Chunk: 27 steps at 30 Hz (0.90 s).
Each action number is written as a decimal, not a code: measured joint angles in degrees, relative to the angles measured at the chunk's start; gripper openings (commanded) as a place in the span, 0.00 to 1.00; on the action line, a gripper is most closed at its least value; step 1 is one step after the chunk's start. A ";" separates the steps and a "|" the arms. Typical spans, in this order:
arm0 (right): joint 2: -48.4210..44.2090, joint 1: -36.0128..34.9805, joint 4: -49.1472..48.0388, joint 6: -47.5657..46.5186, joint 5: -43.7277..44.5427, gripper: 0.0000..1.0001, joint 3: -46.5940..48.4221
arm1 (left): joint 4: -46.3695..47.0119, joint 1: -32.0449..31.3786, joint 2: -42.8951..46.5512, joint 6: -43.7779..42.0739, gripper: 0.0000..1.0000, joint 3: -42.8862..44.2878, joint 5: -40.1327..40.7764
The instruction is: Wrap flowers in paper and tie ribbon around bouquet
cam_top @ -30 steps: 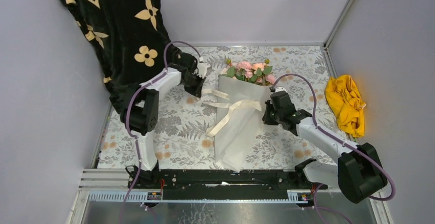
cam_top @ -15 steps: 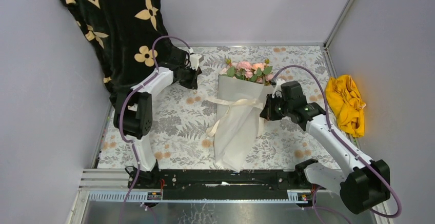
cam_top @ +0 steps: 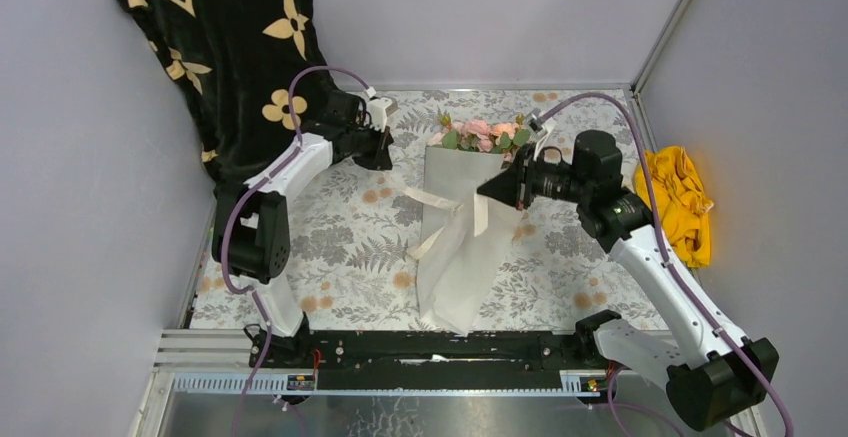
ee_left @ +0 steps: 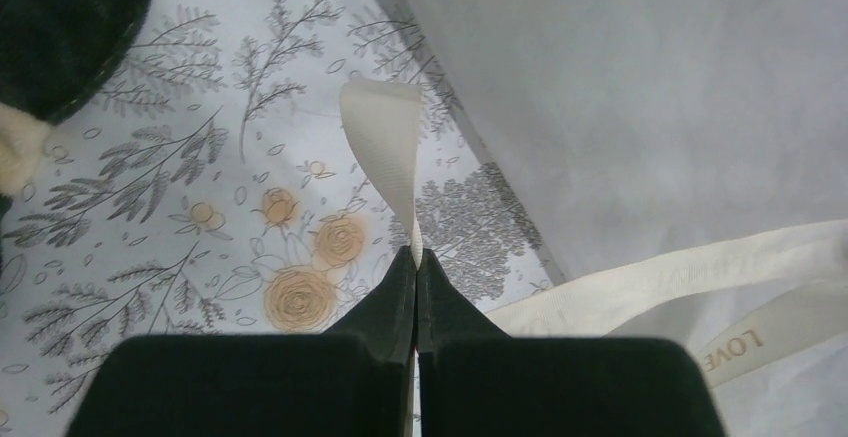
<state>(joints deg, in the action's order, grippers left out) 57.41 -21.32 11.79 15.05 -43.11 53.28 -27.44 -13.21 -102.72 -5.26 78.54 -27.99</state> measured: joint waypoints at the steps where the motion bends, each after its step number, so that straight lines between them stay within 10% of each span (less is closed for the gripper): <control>1: 0.59 0.00 -2.89 0.98 -1.27 0.00 1.07 | -0.02 -0.24 0.15 0.31 0.00 0.13 -0.52; 12: 9.97 0.00 -28.98 11.52 -6.45 0.00 5.90 | -0.98 -7.30 0.24 2.49 0.00 1.92 -3.28; 27: 10.40 0.13 -31.39 13.33 -5.51 0.00 11.17 | 0.07 -10.25 -3.06 5.81 0.00 2.23 -1.88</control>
<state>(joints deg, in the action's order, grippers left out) 67.81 -21.19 -19.59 28.38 -48.62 64.45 -27.38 -23.46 -105.78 0.56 80.77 -29.87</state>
